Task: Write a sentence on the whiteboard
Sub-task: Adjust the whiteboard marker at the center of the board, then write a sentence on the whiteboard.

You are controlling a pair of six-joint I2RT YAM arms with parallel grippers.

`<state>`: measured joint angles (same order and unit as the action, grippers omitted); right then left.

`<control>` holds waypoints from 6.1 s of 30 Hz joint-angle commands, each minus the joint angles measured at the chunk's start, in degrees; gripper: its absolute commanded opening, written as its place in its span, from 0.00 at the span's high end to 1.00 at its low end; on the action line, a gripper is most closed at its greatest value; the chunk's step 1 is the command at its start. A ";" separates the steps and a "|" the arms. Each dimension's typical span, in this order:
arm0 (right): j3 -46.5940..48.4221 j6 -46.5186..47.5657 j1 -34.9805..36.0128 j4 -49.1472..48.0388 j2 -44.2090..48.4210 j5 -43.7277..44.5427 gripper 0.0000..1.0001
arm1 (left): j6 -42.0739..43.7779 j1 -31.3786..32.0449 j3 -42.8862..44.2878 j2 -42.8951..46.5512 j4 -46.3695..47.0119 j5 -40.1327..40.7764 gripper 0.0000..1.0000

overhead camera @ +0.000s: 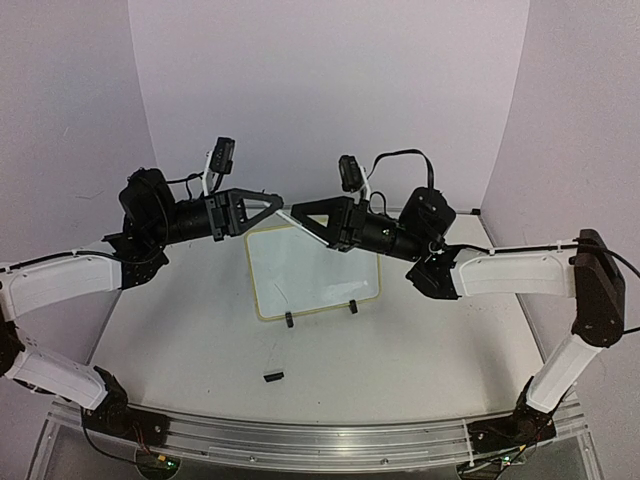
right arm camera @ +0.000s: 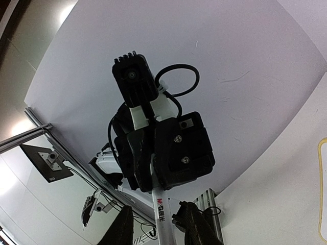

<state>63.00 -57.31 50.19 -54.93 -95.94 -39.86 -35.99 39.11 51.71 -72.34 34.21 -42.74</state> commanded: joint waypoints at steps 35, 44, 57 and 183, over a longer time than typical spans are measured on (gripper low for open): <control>3.32 -3.61 1.11 -7.43 -3.68 0.29 0.76 | 2.76 0.26 -2.07 1.13 6.75 3.59 1.00; 0.48 -3.04 1.22 -10.26 -2.56 3.87 1.00 | 3.46 0.26 -3.40 1.94 4.10 3.57 1.00; -8.37 19.05 0.95 19.20 12.13 24.91 1.00 | 13.53 -7.35 -3.92 14.37 -28.08 12.33 0.07; 23.61 38.11 0.83 45.73 -17.46 19.88 1.00 | 37.49 -16.53 -7.69 -21.95 -16.63 4.64 1.00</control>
<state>83.61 -19.55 51.13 -8.12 -111.68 -19.79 0.03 22.68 42.02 -93.93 19.42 -41.93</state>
